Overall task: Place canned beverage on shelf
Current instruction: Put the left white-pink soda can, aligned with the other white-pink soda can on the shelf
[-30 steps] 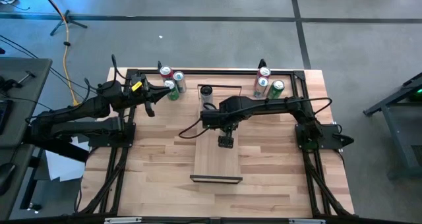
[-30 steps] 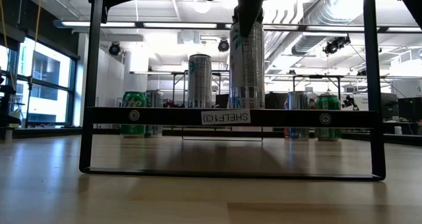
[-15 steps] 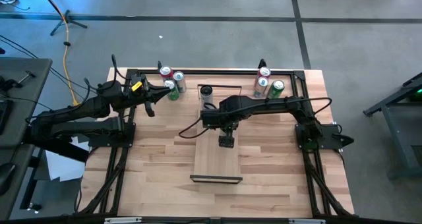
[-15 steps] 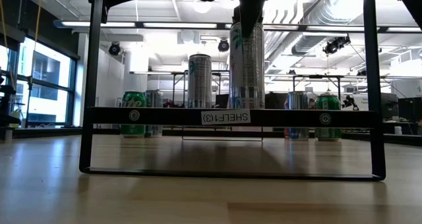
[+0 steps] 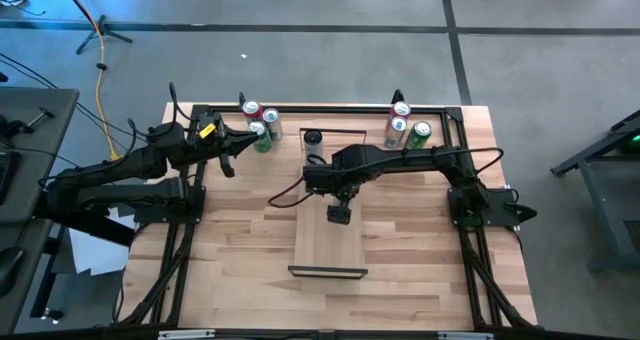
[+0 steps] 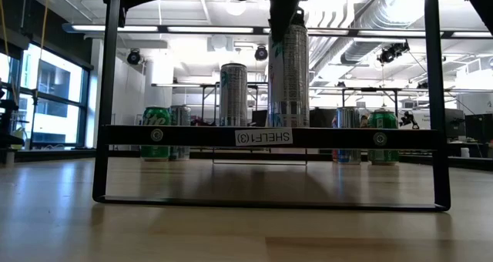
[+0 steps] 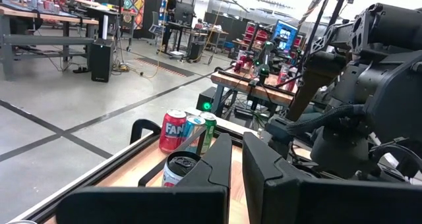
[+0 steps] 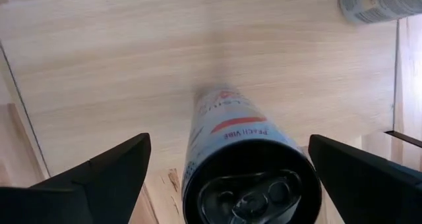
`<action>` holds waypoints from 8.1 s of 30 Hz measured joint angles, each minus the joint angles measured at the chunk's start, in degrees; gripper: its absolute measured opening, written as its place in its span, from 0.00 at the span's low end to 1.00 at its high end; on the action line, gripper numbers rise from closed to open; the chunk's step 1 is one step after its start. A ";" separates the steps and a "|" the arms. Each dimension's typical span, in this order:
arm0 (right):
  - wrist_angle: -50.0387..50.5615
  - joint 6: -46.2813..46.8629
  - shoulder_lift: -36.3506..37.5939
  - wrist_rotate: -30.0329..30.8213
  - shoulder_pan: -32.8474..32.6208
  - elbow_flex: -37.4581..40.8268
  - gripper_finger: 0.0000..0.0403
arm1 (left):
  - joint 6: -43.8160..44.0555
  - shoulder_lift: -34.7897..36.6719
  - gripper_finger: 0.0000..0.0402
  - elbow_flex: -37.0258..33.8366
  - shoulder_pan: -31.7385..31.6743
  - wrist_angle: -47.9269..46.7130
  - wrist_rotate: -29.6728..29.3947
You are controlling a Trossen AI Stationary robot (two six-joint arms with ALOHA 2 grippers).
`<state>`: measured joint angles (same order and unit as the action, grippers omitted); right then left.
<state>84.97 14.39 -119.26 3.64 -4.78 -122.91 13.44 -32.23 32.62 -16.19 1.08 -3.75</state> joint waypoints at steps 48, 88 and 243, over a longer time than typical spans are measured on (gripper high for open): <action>-19.99 -5.63 30.63 4.07 -0.62 -0.04 0.99 | 0.06 -0.01 0.00 0.00 0.01 0.03 0.11; -99.58 8.80 54.01 5.39 -4.11 78.38 0.99 | 1.49 -0.01 0.00 0.00 -0.01 0.13 -0.59; -116.04 7.65 32.61 22.98 -4.67 88.28 0.00 | 1.30 -0.01 0.00 0.00 0.01 0.02 -1.40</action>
<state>-31.07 22.04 -86.65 26.61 -9.44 -34.63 14.74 -32.24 32.62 -16.19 1.10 -5.15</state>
